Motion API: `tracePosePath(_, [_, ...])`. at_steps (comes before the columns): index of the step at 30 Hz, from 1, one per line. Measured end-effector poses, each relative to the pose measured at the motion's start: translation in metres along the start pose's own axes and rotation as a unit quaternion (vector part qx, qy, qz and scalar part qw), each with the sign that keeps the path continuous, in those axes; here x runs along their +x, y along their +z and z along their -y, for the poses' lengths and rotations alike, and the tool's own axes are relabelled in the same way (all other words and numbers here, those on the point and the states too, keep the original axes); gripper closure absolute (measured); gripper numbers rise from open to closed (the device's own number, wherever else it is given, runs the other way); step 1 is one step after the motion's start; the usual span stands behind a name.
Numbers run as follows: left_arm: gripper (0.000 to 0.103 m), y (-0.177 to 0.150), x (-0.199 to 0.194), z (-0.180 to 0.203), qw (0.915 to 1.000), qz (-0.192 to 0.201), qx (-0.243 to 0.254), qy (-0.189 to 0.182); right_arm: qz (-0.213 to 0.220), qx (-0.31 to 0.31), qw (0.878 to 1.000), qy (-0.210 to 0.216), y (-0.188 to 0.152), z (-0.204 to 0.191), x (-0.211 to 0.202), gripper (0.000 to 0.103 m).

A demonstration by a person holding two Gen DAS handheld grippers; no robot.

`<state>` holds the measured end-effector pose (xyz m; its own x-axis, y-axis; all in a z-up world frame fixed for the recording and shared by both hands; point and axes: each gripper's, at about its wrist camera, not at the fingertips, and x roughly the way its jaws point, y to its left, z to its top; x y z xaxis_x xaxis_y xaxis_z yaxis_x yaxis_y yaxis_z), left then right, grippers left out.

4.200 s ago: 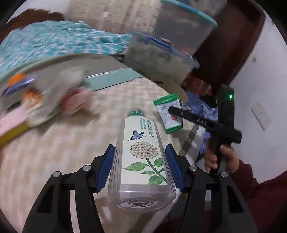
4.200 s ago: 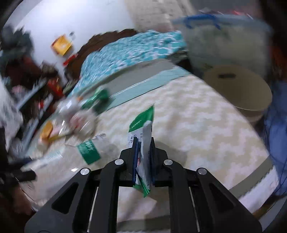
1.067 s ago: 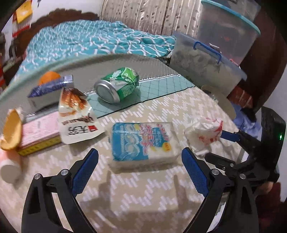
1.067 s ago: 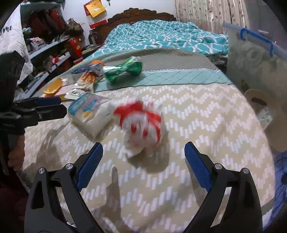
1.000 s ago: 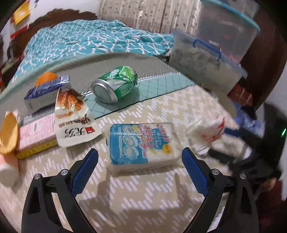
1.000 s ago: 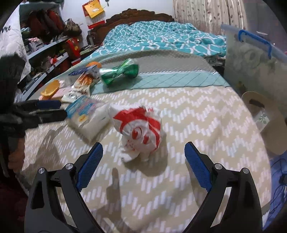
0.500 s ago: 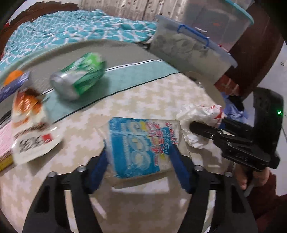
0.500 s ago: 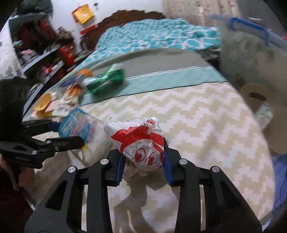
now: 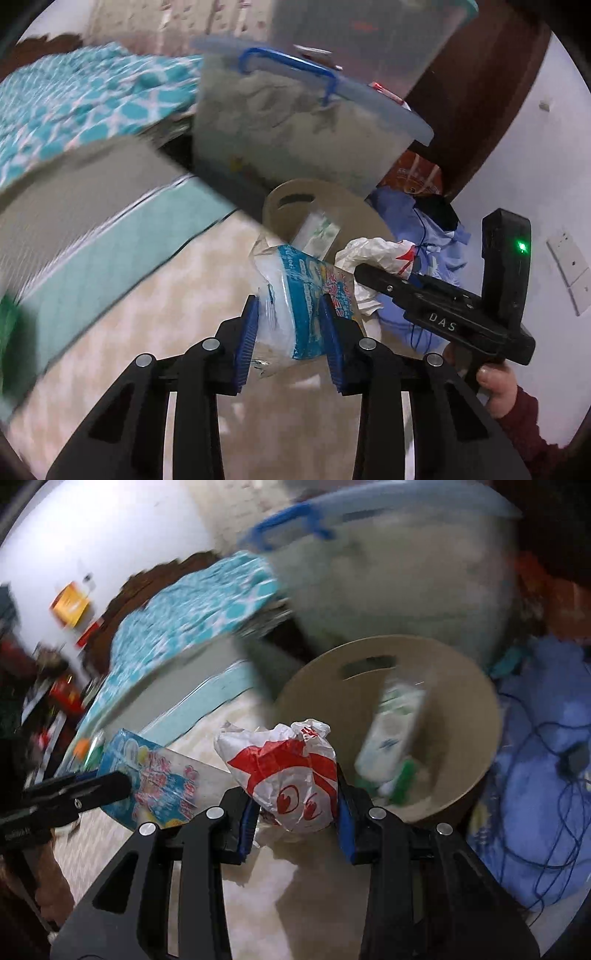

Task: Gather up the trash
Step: 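Carry both items over the beige bin and open both tools to drop them, then grasp the brown snack wrapper with the left tool while the right tool grasps the green can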

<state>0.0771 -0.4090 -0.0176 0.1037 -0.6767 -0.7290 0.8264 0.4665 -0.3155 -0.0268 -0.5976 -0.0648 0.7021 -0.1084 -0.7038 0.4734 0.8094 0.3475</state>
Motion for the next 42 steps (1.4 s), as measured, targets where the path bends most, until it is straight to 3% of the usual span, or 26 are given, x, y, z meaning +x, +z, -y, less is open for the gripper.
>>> tracePosePath(2, [0.068, 0.02, 0.023, 0.016, 0.9998, 0.01, 0.01, 0.016, 0.001, 0.007, 1.0, -0.017, 0.013, 0.015, 0.006, 0.062])
tracePosePath(3, [0.065, 0.028, 0.031, 0.021, 0.9994, 0.022, 0.007, 0.025, 0.002, 0.013, 1.0, -0.023, 0.018, 0.022, 0.01, 0.05])
tracePosePath(4, [0.051, 0.034, 0.035, 0.023, 0.9991, 0.03, 0.003, 0.029, 0.005, 0.019, 0.999, -0.029, 0.02, 0.028, 0.011, 0.028])
tracePosePath(5, [0.029, 0.042, 0.043, 0.027, 0.9987, 0.038, -0.004, 0.034, 0.017, 0.025, 0.999, -0.04, 0.023, 0.034, 0.009, 0.021])
tracePosePath(7, [0.023, 0.048, 0.046, 0.028, 0.9977, 0.052, -0.015, 0.041, 0.031, 0.029, 0.998, -0.048, 0.025, 0.039, 0.004, 0.019])
tracePosePath(11, [0.023, 0.049, 0.036, 0.021, 0.9974, 0.052, -0.034, 0.036, 0.064, 0.049, 0.996, -0.049, 0.021, 0.045, -0.016, 0.019])
tracePosePath(15, [0.023, 0.023, -0.007, 0.004, 0.9942, 0.082, -0.053, 0.045, 0.075, 0.053, 0.996, 0.001, 0.021, 0.03, -0.03, 0.022])
tracePosePath(20, [0.023, -0.037, -0.072, -0.036, 0.9921, 0.081, -0.085, 0.044, 0.035, -0.012, 0.996, 0.085, 0.02, -0.041, -0.022, 0.04])
tracePosePath(23, [0.023, -0.086, -0.125, -0.07, 0.9872, 0.082, -0.094, 0.099, -0.018, -0.068, 0.986, 0.152, 0.009, -0.112, 0.003, 0.044])
tracePosePath(25, [0.023, -0.109, -0.152, -0.092, 0.9807, 0.084, -0.118, 0.131, -0.054, -0.089, 0.976, 0.189, -0.002, -0.154, 0.022, 0.043])
tracePosePath(27, [0.023, -0.134, -0.189, -0.126, 0.9666, 0.099, -0.166, 0.168, -0.092, -0.095, 0.966, 0.222, -0.014, -0.194, 0.044, 0.041])
tracePosePath(29, [0.024, -0.146, -0.212, -0.153, 0.9543, 0.107, -0.207, 0.187, -0.131, -0.083, 0.954, 0.256, -0.023, -0.228, 0.068, 0.031])
tracePosePath(30, [0.024, -0.152, -0.223, -0.178, 0.9438, 0.107, -0.245, 0.194, -0.146, -0.065, 0.952, 0.261, -0.026, -0.245, 0.085, 0.027])
tracePosePath(32, [0.024, -0.154, -0.232, -0.208, 0.934, 0.113, -0.284, 0.185, -0.162, -0.031, 0.949, 0.269, -0.03, -0.263, 0.108, 0.026])
tracePosePath(34, [0.025, -0.148, -0.232, -0.226, 0.9311, 0.114, -0.293, 0.185, -0.174, 0.004, 0.945, 0.277, -0.031, -0.275, 0.124, 0.025])
tracePosePath(40, [0.038, -0.122, -0.202, -0.253, 0.9359, 0.081, -0.276, 0.203, -0.191, 0.051, 0.946, 0.257, -0.034, -0.303, 0.161, 0.024])
tracePosePath(42, [0.043, -0.114, -0.188, -0.258, 0.9383, 0.063, -0.274, 0.202, -0.191, 0.06, 0.947, 0.251, -0.034, -0.306, 0.167, 0.03])
